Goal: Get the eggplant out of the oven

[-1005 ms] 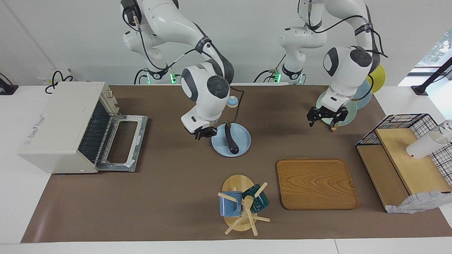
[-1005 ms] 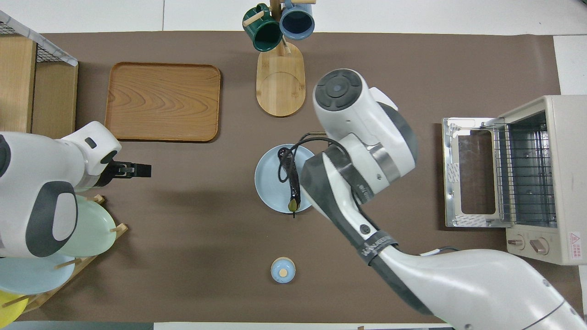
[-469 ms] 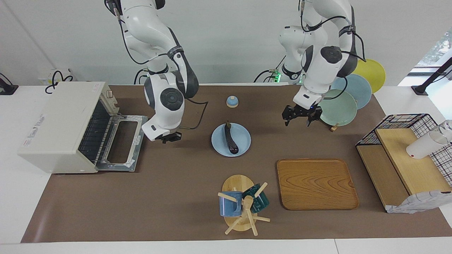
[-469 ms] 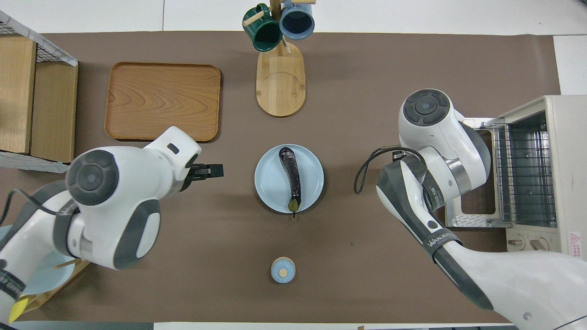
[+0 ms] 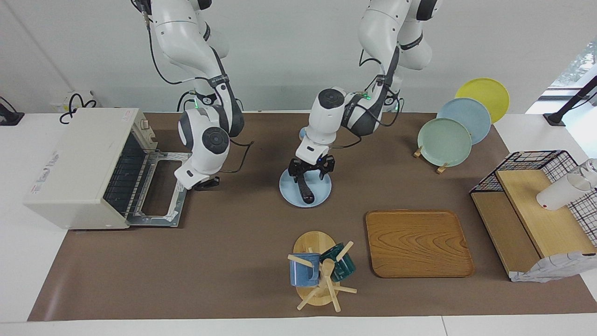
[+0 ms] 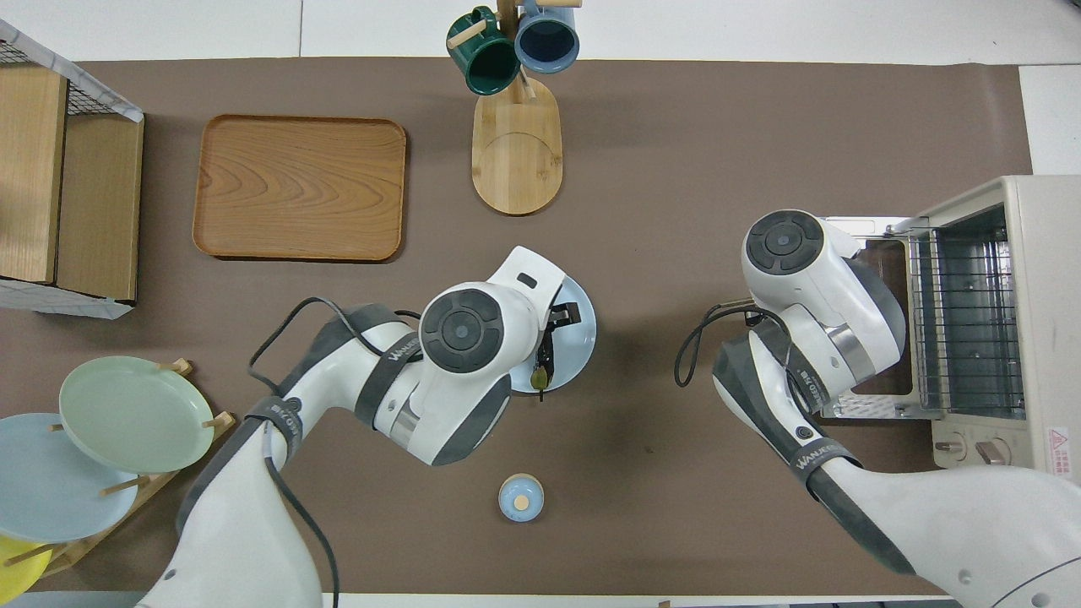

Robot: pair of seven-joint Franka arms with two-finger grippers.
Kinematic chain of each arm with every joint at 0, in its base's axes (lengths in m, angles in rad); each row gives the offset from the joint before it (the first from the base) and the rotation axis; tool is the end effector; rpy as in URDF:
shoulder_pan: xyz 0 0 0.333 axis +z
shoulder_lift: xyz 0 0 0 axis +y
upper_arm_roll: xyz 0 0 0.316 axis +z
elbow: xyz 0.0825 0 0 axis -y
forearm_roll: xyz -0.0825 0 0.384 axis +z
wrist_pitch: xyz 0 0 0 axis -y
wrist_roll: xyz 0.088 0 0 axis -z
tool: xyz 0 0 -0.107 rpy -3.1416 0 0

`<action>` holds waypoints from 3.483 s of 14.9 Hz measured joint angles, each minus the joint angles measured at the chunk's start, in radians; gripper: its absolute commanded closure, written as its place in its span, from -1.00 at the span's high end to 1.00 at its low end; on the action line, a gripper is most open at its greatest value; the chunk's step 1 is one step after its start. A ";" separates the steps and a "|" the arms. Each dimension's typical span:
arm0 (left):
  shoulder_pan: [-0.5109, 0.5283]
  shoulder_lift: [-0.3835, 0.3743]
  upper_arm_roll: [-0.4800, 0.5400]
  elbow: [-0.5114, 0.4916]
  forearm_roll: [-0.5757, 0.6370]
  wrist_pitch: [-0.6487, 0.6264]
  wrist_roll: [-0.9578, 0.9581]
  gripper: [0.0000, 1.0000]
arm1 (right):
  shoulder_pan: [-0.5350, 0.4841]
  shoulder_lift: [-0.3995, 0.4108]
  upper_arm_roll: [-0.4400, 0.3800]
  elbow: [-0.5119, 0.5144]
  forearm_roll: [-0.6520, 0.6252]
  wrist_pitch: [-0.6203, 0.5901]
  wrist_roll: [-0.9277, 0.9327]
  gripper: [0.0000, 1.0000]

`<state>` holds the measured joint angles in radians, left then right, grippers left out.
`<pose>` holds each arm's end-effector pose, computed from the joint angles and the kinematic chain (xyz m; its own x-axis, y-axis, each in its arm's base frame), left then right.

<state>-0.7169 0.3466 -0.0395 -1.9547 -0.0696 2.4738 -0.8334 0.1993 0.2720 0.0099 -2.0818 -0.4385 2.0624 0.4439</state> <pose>0.4600 -0.4320 0.3173 0.9885 0.1364 0.0659 0.1236 -0.9778 0.1695 0.5444 0.0926 0.2785 0.9872 -0.0028 -0.1593 0.0630 -0.9115 0.4064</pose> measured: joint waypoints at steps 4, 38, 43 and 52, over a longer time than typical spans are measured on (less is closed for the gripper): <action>-0.021 0.038 0.002 0.012 0.000 0.006 -0.005 0.21 | -0.006 -0.003 0.000 -0.007 -0.062 0.000 -0.027 -1.00; 0.601 0.254 0.019 0.432 -0.020 -0.227 0.665 1.00 | -0.276 -0.321 0.012 0.374 0.388 -0.506 -0.584 1.00; 0.596 0.253 0.019 0.435 -0.020 -0.225 0.709 1.00 | -0.202 -0.303 -0.059 0.401 0.388 -0.506 -0.544 1.00; 0.620 -0.038 0.028 0.332 -0.019 -0.452 0.711 1.00 | -0.202 -0.319 -0.064 0.420 0.390 -0.504 -0.453 1.00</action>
<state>-0.0971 0.3087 -0.0112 -1.6223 -0.0891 2.0219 -0.1228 -0.0024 -0.0473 -0.0545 -1.6618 -0.0482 1.5583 -0.0088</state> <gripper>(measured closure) 0.000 0.000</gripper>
